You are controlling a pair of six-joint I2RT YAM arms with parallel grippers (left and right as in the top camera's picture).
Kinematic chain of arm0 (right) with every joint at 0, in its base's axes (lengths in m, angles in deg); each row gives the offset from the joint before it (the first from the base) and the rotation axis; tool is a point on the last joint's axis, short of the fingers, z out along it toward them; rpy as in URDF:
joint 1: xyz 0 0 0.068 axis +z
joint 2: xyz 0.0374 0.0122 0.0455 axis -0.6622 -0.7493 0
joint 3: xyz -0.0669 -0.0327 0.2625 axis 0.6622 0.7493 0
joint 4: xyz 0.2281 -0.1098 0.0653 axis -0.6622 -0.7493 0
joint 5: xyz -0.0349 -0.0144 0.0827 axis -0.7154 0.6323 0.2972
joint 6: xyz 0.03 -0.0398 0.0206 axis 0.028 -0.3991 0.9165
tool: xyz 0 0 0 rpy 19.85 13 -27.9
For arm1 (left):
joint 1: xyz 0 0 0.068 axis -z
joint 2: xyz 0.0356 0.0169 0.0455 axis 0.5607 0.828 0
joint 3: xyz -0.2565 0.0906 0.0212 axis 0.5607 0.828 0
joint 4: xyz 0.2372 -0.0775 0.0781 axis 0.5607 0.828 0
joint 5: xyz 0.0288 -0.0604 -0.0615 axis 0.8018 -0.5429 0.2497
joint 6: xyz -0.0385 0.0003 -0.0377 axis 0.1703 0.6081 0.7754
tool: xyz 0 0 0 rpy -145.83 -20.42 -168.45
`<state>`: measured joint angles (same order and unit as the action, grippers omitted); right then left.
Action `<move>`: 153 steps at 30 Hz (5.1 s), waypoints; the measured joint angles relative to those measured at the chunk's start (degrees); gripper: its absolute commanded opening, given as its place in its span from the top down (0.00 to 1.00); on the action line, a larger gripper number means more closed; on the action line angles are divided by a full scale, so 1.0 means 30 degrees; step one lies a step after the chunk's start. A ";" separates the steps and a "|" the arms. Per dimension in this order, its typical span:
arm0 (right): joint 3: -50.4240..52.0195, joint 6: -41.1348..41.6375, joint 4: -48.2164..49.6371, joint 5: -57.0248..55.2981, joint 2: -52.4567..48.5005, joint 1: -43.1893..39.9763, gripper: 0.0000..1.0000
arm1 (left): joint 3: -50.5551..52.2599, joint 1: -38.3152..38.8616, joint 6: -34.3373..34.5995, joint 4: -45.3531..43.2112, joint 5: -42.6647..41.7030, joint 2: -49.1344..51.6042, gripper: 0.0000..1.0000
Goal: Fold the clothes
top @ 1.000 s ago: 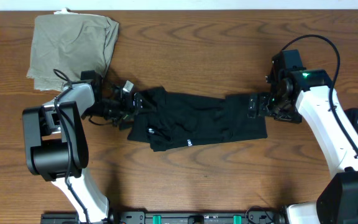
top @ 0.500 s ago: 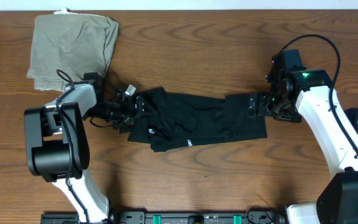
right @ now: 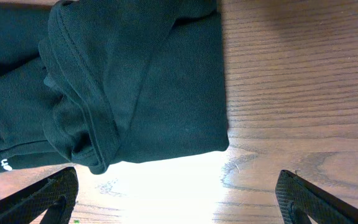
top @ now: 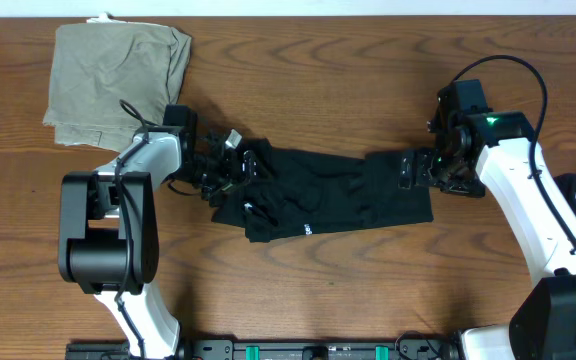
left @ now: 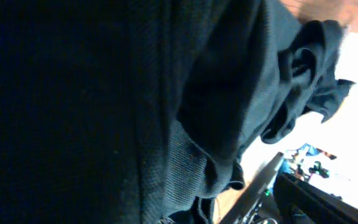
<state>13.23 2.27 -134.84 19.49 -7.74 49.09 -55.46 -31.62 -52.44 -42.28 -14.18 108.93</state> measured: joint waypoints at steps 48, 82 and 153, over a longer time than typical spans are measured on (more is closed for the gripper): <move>0.0022 0.0000 0.0423 0.0000 0.0000 0.0000 0.01 | -0.9464 -0.2863 0.1093 1.2087 1.3209 0.1370 0.94; 0.0270 -0.0066 0.0554 -0.0007 0.0000 0.0000 0.01 | -1.0535 0.7082 0.5333 1.2764 1.3631 -0.2200 0.94; 0.4277 0.0015 0.2987 0.1151 0.0000 0.0000 0.01 | -1.3559 1.1708 0.6608 1.0717 1.4994 0.1494 0.35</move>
<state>26.06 2.32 -125.88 22.94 -7.74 49.09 -96.13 3.50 -32.62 -10.13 30.80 113.41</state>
